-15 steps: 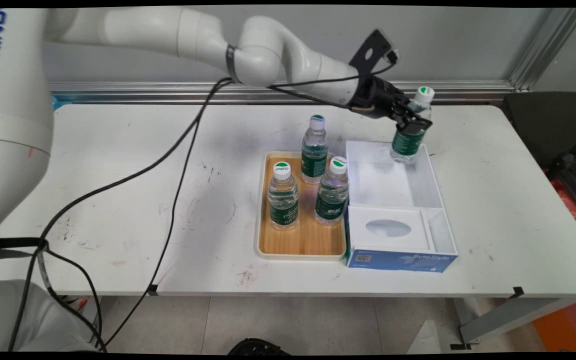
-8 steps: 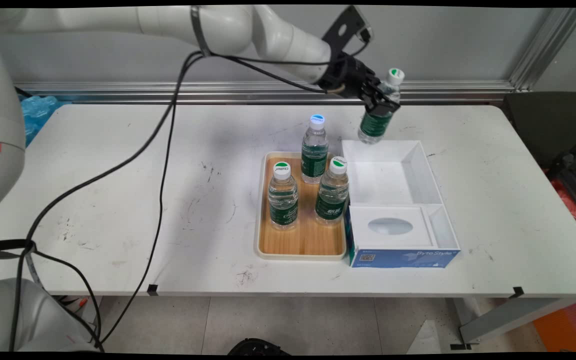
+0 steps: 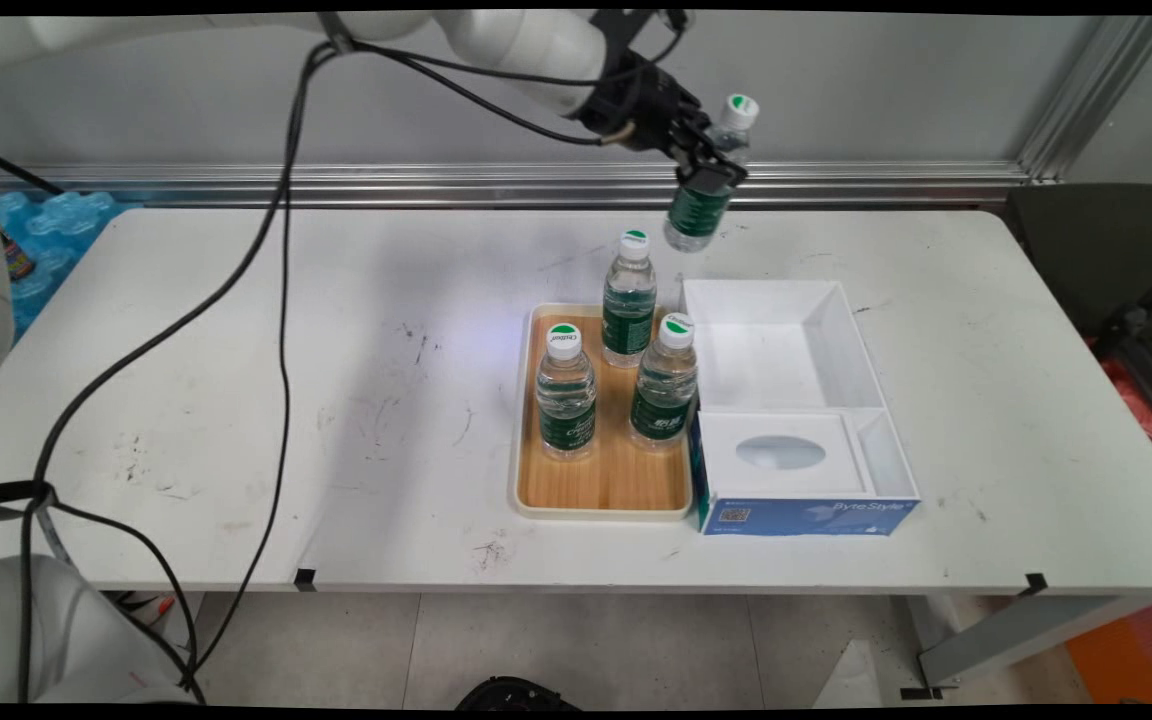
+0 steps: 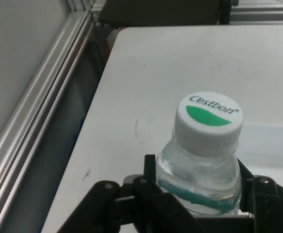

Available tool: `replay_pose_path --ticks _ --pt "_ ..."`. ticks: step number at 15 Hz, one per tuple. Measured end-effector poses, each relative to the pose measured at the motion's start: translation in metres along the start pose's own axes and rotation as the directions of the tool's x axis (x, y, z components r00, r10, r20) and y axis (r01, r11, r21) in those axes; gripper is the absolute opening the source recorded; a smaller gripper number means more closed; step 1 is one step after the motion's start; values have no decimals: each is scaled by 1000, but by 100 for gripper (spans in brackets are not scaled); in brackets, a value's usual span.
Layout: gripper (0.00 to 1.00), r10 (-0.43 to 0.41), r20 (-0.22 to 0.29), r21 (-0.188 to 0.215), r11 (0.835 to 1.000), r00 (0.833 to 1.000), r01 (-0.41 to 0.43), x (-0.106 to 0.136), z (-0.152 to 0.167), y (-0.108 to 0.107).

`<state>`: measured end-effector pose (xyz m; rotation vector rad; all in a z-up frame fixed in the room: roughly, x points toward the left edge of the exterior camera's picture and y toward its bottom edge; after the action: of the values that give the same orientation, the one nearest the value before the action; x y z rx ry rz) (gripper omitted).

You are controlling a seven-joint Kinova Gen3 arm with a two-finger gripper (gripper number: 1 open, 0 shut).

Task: Place the picked object on the tray

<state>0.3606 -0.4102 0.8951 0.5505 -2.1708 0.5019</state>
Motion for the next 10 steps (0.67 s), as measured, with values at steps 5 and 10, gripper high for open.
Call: replay_pose_path --ticks 5,10 --pt "0 8 71 25 1000 997 -10 -12 -38 -9" --pt "0 -5 136 41 999 991 0 -28 -73 -9"
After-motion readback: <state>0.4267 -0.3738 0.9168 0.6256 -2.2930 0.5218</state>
